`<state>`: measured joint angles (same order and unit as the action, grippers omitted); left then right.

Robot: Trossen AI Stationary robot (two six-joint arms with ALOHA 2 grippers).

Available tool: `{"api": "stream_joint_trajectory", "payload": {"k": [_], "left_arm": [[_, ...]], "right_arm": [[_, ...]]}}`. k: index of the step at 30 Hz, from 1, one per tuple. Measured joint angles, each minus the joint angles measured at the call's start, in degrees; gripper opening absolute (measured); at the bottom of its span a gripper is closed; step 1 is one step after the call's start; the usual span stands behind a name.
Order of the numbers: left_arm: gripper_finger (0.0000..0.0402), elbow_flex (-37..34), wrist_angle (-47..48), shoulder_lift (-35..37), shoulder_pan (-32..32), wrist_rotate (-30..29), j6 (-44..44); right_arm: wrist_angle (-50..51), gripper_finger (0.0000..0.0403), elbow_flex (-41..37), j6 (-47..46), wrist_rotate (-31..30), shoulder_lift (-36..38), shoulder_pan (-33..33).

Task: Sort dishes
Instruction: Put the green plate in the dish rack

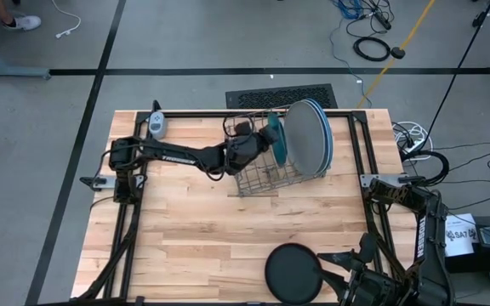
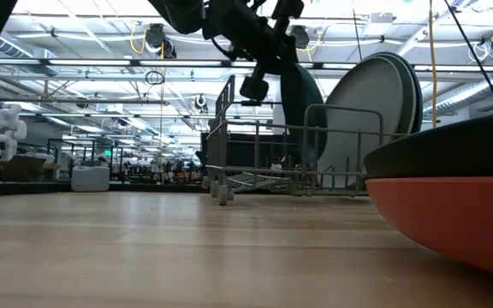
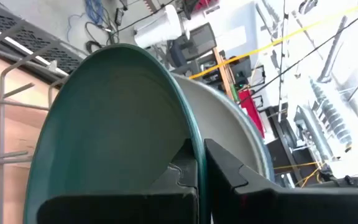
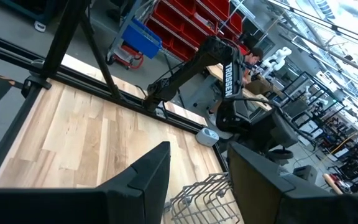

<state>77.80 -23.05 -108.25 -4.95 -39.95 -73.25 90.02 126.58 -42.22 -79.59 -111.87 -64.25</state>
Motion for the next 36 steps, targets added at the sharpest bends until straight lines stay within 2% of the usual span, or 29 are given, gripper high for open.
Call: {"api": "stream_joint_trajectory", "payload": {"k": [11, 28, 36], "left_arm": [[0.0008, 0.01, -2.87, -3.21, 1.22, -1.09, -6.51], [0.0008, 0.00, -6.03, -5.51, 2.14, -2.83, -8.96], [0.0008, 0.00, -12.25, -5.57, 2.36, -1.69, -7.65]], "right_arm": [[-0.02, 0.0153, 0.00, 0.20, -0.13, 0.00, 0.02], [0.00, 0.0153, 0.02, 0.42, -0.35, 0.00, 0.02], [0.00, 0.0153, 0.02, 0.49, -0.35, 0.00, 0.02]]}}
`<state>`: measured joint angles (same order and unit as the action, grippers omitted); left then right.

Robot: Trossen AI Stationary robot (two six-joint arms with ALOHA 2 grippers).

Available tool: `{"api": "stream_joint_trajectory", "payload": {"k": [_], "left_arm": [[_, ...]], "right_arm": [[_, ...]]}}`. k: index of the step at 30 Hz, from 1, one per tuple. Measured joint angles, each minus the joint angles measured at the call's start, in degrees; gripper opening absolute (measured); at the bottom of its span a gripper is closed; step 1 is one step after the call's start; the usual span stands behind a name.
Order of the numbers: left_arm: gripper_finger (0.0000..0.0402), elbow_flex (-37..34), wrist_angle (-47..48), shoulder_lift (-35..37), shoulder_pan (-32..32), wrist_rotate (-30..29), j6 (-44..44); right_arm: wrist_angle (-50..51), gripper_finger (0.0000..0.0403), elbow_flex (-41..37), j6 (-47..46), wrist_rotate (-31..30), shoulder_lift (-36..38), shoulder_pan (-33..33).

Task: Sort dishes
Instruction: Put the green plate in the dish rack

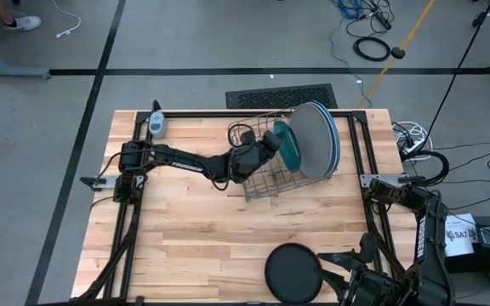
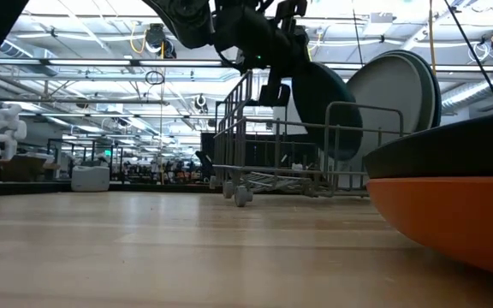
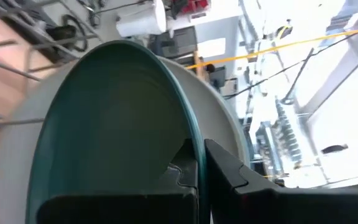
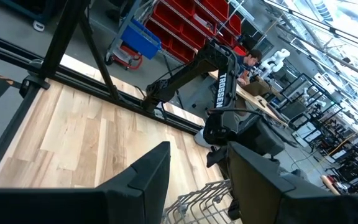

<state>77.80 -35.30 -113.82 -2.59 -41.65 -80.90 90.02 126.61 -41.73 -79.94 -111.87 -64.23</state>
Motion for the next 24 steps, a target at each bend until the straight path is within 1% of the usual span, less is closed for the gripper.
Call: {"api": "stream_joint_trajectory", "payload": {"k": [3, 8, 17, 21, 24], "left_arm": [[0.0008, 0.00, 0.50, 0.00, 0.22, 0.03, 0.25], [0.0008, 0.00, 3.89, 0.00, 0.73, -0.31, 0.19], [0.0008, 0.00, 5.79, -0.11, 1.00, -0.89, 0.15], [0.0009, 0.00, 7.37, -0.22, 1.54, -2.68, 0.15], [0.0009, 0.00, 7.45, -0.22, 1.58, -2.99, 0.15]], "right_arm": [[-0.02, 0.0153, 0.00, -0.01, 0.00, 0.00, 0.00], [-0.01, 0.0153, 0.00, -0.01, 0.00, 0.00, 0.00], [0.00, 0.0153, 0.07, -0.01, 0.02, 0.00, 0.00], [0.00, 0.0153, 0.07, -0.01, 0.02, 0.00, 0.00], [0.00, 0.0153, 0.07, -0.01, 0.02, 0.00, 0.00]]}}
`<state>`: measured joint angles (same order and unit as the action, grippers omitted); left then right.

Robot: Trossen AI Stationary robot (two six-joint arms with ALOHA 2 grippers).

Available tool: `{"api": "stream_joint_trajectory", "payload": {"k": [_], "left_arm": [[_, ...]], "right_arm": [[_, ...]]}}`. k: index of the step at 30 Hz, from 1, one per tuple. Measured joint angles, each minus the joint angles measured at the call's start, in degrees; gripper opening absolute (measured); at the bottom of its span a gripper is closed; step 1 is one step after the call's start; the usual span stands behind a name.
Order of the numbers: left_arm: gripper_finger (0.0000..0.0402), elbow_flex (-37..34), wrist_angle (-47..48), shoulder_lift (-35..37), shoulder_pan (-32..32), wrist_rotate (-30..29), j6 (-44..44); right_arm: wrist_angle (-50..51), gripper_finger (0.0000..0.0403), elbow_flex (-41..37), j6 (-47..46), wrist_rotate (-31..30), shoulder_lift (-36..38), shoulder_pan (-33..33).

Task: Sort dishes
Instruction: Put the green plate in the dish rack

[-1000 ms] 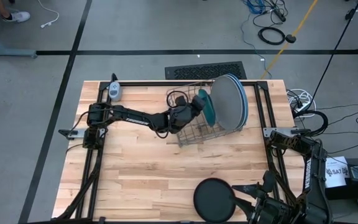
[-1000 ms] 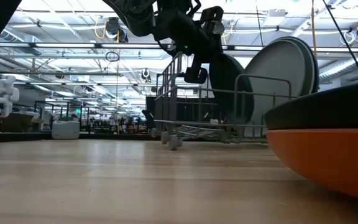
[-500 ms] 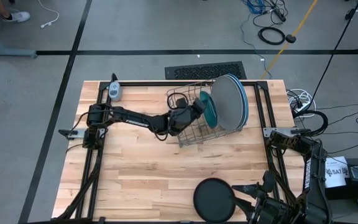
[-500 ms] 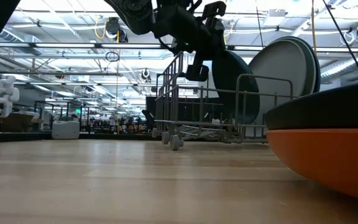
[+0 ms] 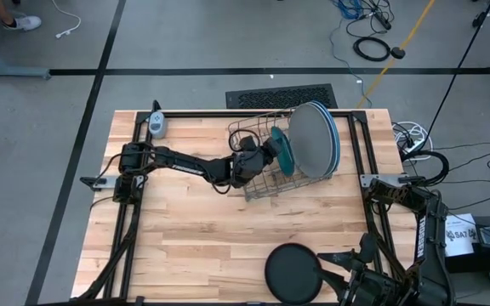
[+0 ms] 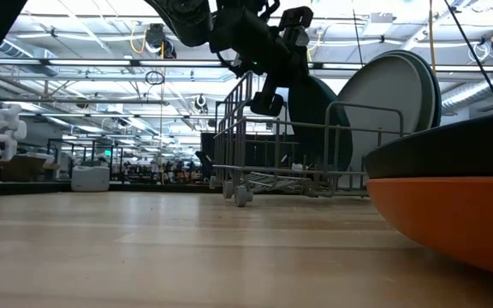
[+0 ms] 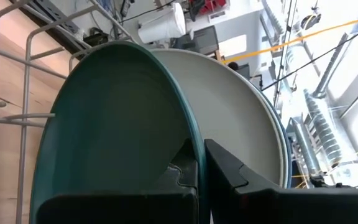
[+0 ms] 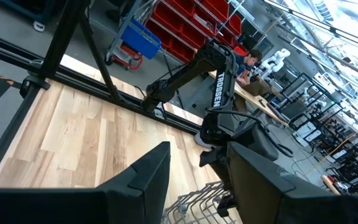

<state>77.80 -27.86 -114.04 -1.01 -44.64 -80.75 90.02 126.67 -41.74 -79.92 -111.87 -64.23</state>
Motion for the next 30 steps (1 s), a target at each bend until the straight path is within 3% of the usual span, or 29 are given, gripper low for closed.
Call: {"api": "stream_joint_trajectory", "payload": {"k": [15, 30], "left_arm": [[0.0013, 0.00, 1.61, 0.00, -0.14, 0.81, 0.11], [0.0094, 0.00, -0.89, 0.00, -0.94, 4.52, 0.22]], "right_arm": [[0.00, 0.0153, 0.00, 0.00, -0.91, 0.00, 0.00], [0.00, 0.0153, 0.00, 0.00, -1.01, 0.00, 0.00]]}}
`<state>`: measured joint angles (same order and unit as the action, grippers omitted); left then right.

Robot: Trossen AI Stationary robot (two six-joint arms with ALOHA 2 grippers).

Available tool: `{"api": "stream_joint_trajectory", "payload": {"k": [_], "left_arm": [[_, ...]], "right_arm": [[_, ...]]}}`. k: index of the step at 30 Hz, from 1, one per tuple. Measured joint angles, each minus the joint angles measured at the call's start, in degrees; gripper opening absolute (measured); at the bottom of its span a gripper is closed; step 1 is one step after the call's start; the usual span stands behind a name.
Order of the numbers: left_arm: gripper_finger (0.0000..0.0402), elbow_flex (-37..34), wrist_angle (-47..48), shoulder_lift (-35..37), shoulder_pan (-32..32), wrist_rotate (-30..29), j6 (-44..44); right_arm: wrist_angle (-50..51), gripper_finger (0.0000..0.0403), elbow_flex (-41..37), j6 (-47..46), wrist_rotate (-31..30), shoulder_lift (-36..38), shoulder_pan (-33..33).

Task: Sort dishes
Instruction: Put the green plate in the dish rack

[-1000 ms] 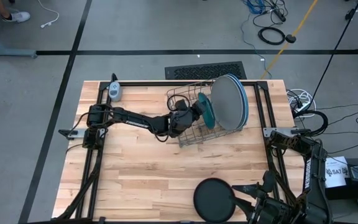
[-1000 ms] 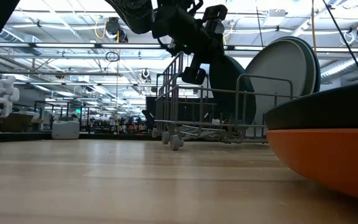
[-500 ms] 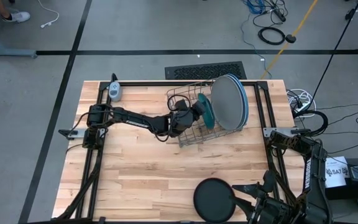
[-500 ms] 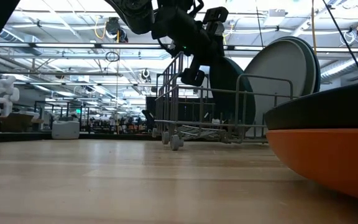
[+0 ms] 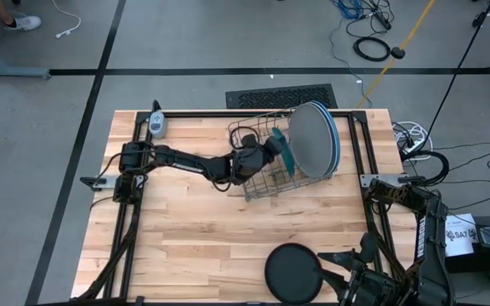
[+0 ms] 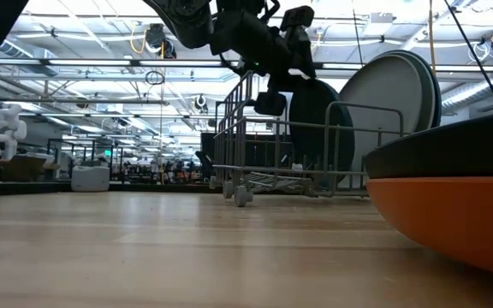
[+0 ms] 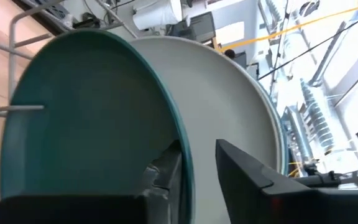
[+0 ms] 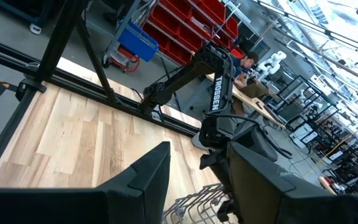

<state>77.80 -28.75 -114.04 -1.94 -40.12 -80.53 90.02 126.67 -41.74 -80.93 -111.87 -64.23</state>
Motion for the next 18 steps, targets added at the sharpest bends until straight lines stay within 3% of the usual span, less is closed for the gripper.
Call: {"api": "stream_joint_trajectory", "payload": {"k": [11, 18], "left_arm": [[0.0176, 0.00, -0.84, 0.00, -1.64, 5.83, 0.39], [0.0206, 0.00, -0.79, 0.00, -3.32, 11.58, 1.89]], "right_arm": [[0.00, 0.0153, 0.00, 0.00, 0.00, 0.00, 0.00], [0.00, 0.0153, 0.00, 0.00, 0.00, 0.00, 0.00]]}}
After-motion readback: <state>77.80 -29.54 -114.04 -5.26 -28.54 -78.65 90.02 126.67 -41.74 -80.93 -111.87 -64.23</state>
